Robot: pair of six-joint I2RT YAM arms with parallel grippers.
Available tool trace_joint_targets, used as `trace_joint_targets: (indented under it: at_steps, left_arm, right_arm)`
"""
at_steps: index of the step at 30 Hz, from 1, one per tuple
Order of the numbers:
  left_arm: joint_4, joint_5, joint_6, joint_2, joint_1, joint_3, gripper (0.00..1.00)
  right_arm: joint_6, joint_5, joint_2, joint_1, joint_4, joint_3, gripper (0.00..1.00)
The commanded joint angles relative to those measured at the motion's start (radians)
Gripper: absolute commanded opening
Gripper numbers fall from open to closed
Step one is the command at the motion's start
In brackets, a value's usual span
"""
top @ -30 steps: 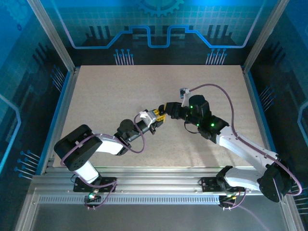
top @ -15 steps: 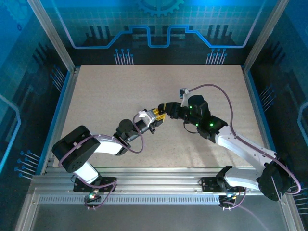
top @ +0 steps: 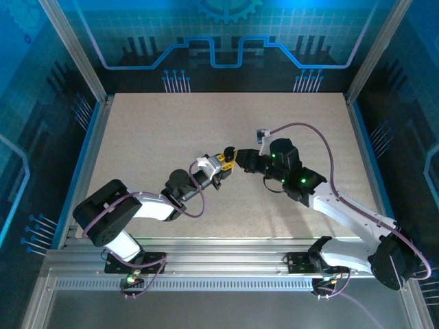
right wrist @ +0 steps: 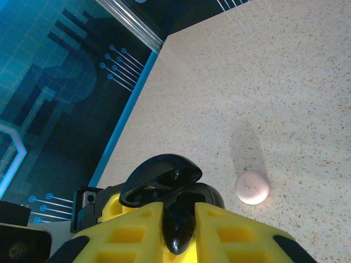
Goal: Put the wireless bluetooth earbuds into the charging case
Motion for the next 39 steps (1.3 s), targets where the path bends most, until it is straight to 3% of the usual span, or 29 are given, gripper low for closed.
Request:
trace_joint_targets:
  at_steps: [1,17,39]
  left_arm:
    - [0.054,0.01,-0.015,-0.04,0.002,0.015,0.21]
    - [0.054,0.102,-0.028,-0.049,0.003,0.004,0.22]
    - [0.054,0.136,0.005,-0.042,0.002,-0.035,0.22]
  right_arm:
    - [0.003,-0.022,0.005,0.017,-0.026,-0.008,0.21]
    - [-0.023,-0.009,0.03,0.013,-0.086,0.05,0.21]
    - [-0.046,-0.045,0.003,-0.023,-0.228,0.141,0.23]
